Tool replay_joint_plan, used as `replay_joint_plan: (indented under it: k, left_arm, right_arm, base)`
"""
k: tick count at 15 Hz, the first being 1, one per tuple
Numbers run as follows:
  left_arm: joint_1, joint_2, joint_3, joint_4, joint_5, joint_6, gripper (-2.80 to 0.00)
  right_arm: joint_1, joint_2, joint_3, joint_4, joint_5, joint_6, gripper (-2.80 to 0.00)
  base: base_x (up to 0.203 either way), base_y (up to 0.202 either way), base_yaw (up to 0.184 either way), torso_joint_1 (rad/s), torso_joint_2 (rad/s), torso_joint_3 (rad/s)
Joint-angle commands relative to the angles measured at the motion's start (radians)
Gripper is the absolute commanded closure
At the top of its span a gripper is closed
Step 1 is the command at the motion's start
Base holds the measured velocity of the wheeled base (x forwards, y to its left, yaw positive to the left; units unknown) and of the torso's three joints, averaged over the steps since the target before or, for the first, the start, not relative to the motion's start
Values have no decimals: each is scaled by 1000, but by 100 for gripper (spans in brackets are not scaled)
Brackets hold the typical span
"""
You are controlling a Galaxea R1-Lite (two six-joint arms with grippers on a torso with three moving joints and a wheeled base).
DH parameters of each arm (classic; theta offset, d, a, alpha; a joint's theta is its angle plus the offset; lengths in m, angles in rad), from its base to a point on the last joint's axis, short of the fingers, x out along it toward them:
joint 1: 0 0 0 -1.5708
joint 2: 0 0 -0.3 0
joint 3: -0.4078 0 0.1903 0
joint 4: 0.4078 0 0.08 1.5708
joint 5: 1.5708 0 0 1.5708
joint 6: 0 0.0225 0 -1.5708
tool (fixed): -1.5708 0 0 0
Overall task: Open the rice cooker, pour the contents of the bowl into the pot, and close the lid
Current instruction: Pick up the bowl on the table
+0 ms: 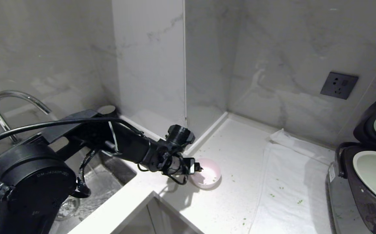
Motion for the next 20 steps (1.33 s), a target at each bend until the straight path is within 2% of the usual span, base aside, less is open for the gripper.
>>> replay_joint_plan:
  k: [1,4,12,13,20]
  left_arm:
    - [-7,51,-23,4,2,-4,-280]
    - [-19,97,-77,5,44,-7,-280]
    - [-27,129,-101,6,46,-30,-280]
    - [-28,128,-103,10,46,-30,0]
    - [-25,111,-103,41,46,-52,0]
  right_arm:
    - [0,1,0,-1,0,0,0]
    - [0,1,0,-1,0,0,0]
    - [0,1,0,-1,0,0,0]
    - [0,1,0,0,0,0,0]
    - [1,1,0,-1,0,0,0]
  base:
    - [0,0,0,0,0,0]
    - [0,0,0,0,0,0]
    - [0,0,0,0,0,0]
    - [0,0,0,0,0,0]
    - [0,0,0,0,0,0]
